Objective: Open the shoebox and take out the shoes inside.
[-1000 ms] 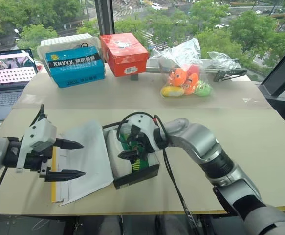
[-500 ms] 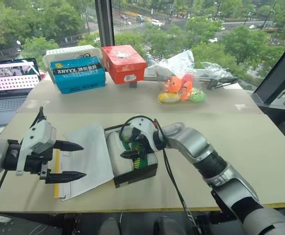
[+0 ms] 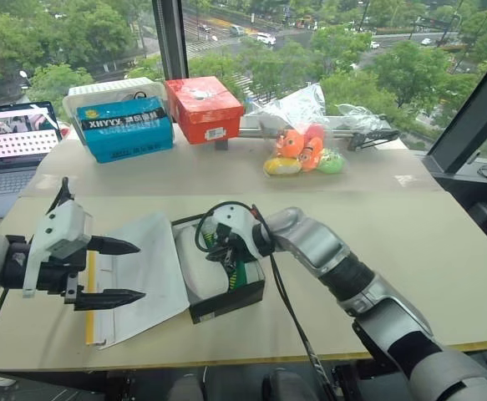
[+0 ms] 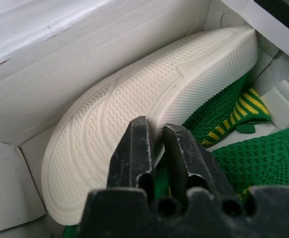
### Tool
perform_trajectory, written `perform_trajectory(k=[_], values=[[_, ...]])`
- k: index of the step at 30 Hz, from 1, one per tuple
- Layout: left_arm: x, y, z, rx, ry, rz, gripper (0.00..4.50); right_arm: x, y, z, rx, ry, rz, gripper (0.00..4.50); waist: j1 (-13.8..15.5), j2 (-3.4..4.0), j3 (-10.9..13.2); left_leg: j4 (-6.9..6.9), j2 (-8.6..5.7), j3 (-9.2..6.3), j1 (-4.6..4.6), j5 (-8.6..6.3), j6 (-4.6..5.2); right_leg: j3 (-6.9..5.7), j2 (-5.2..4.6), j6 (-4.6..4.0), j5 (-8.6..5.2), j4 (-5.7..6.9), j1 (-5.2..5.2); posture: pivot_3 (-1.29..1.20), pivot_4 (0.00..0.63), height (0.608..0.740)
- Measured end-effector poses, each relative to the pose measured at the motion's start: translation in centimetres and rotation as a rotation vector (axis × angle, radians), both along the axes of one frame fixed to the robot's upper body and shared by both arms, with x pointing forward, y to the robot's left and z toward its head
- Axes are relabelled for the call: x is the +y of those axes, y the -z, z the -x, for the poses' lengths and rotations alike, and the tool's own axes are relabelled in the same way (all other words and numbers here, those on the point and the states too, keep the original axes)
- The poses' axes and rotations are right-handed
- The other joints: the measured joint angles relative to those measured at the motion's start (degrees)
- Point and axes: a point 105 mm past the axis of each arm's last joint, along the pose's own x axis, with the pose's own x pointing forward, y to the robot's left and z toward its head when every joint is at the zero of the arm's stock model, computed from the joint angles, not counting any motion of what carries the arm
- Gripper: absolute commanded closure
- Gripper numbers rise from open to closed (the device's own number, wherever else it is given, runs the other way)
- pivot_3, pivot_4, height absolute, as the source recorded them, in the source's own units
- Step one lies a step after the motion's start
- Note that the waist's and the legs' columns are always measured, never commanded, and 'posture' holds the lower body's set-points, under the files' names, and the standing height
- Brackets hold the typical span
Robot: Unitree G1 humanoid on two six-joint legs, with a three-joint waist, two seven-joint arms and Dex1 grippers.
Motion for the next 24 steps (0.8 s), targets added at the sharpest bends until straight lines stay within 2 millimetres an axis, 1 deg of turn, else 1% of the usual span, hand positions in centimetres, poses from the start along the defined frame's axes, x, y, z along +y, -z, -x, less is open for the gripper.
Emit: perform_trajectory(k=[3, 7, 9, 10, 12, 13, 14, 15, 16, 19, 20, 21, 23, 24], values=[[0.0, -0.3, -0.2, -0.016, 0.0, 0.001, 0.0, 0.2, -0.7, -0.2, -0.009, 0.002, -0.022, 4.49, 0.0, 0.01, 0.0, -0.08, 0.0, 0.0, -0.1, 0.0, 0.0, 0.12, 0.07, -0.03, 0.01, 0.01, -0.21, 0.0, 0.15, 0.74], [0.2, -0.8, -0.5, -0.032, -0.007, 0.005, 0.0, 0.3, -2.5, -0.9, 0.022, 0.064, -0.112, 4.49, 0.1, -0.13, 0.1, -0.1, 0.01, -0.05, -1.16, 0.07, -0.06, 0.26, 0.25, -0.15, 0.48, 0.1, -1.24, 0.0, 0.15, 0.74], [0.4, -1.2, -0.7, -0.04, -0.008, 0.0, 0.0, -0.1, -4.4, -1.7, 0.031, 0.114, -0.171, 4.49, 0.3, -0.06, 0.1, -0.1, 0.0, -0.04, -1.76, 0.07, -0.07, 0.32, 0.27, -0.13, 0.49, 0.16, -1.84, 0.0, 0.15, 0.74], [0.3, -1.4, -0.9, -0.052, -0.001, -0.002, 0.0, -0.6, -5.7, -1.9, 0.026, 0.13, -0.204, 4.49, 0.4, -0.06, 0.1, -0.1, 0.0, -0.06, -2.12, 0.07, -0.07, 0.32, 0.28, -0.12, 0.5, 0.2, -2.18, 0.0, 0.15, 0.74], [0.4, -1.6, -1.1, -0.057, 0.0, -0.004, 0.0, -1.2, -8.2, -1.9, -0.001, 0.133, -0.256, 4.49, 0.5, -0.07, 0.1, -0.07, -0.02, -0.05, -2.64, 0.06, -0.09, 0.34, 0.27, -0.06, 0.47, 0.41, -2.77, 0.0, 0.15, 0.74], [0.5, -1.5, -1.2, -0.052, 0.0, -0.002, 0.0, -1.5, -9.3, -1.8, -0.022, 0.135, -0.276, 4.49, 0.5, -0.06, 0.1, -0.1, -0.02, -0.05, -2.77, 0.06, -0.08, 0.35, 0.29, -0.05, 0.46, 0.53, -2.88, 0.0, 0.15, 0.74], [0.5, -1.5, -1.2, -0.048, -0.001, 0.0, 0.0, -1.7, -9.8, -1.8, -0.035, 0.132, -0.28, 3.92, 0.5, -0.06, 0.1, -0.12, -0.01, -0.07, -2.83, 0.06, -0.08, 0.35, 0.31, -0.05, 0.46, 0.52, -2.92, 0.0, 0.15, 0.74], [0.5, -1.5, -1.3, -0.05, 0.003, 0.002, 0.0, -2.1, -10.3, -1.7, -0.06, 0.136, -0.28, 3.74, 0.4, -0.06, 0.1, -0.12, 0.0, -0.08, -2.93, 0.05, -0.08, 0.35, 0.32, -0.04, 0.45, 0.46, -2.99, 0.0, 0.15, 0.74], [0.5, -1.6, -1.4, -0.056, 0.007, 0.003, 0.0, -2.4, -10.6, -1.8, -0.079, 0.143, -0.278, 3.35, 0.3, -0.05, 0.1, -0.12, -0.01, -0.07, -3.01, 0.05, -0.07, 0.35, 0.32, -0.04, 0.45, 0.4, -3.02, 0.0, 0.15, 0.74], [0.4, -1.6, -1.6, -0.059, 0.012, -0.003, 0.0, -4.3, -11.1, -2.4, -0.167, 0.194, -0.212, 2.36, 0.3, -0.03, 0.2, -0.08, -0.03, -0.06, -3.09, 0.04, -0.07, 0.36, 0.29, 0.0, 0.43, 0.34, -3.06, 0.0, 0.15, 0.74], [0.4, -1.6, -1.8, -0.058, 0.016, -0.003, 0.0, -4.9, -11.1, -2.6, -0.196, 0.21, -0.185, 2.02, 0.2, -0.04, 0.2, -0.07, -0.03, -0.06, -3.09, 0.04, -0.07, 0.36, 0.29, 0.0, 0.43, 0.05, -3.06, 0.0, 0.15, 0.74], [0.4, -1.6, -1.9, -0.062, 0.02, -0.003, 0.0, -5.1, -11.0, -2.6, -0.217, 0.213, -0.157, 1.64, 0.2, -0.03, 0.2, -0.06, -0.02, -0.06, -3.05, 0.04, -0.07, 0.36, 0.31, 0.0, 0.43, 0.05, -3.05, 0.0, 0.15, 0.74], [0.4, -1.6, -2.1, -0.067, 0.022, -0.008, 0.0, -4.9, -10.6, -2.4, -0.238, 0.203, -0.116, 1.03, 0.1, -0.03, 0.2, -0.07, -0.01, -0.06, -3.0, 0.04, -0.07, 0.38, 0.35, -0.01, 0.43, 0.12, -3.04, 0.0, 0.15, 0.74], [0.4, -1.7, -2.2, -0.067, 0.023, -0.007, 0.0, -4.8, -10.4, -2.4, -0.244, 0.198, -0.099, 0.57, 0.0, -0.03, 0.2, -0.07, -0.01, -0.06, -2.97, 0.04, -0.07, 0.4, 0.37, -0.02, 0.43, 0.16, -3.03, 0.0, 0.15, 0.74]])
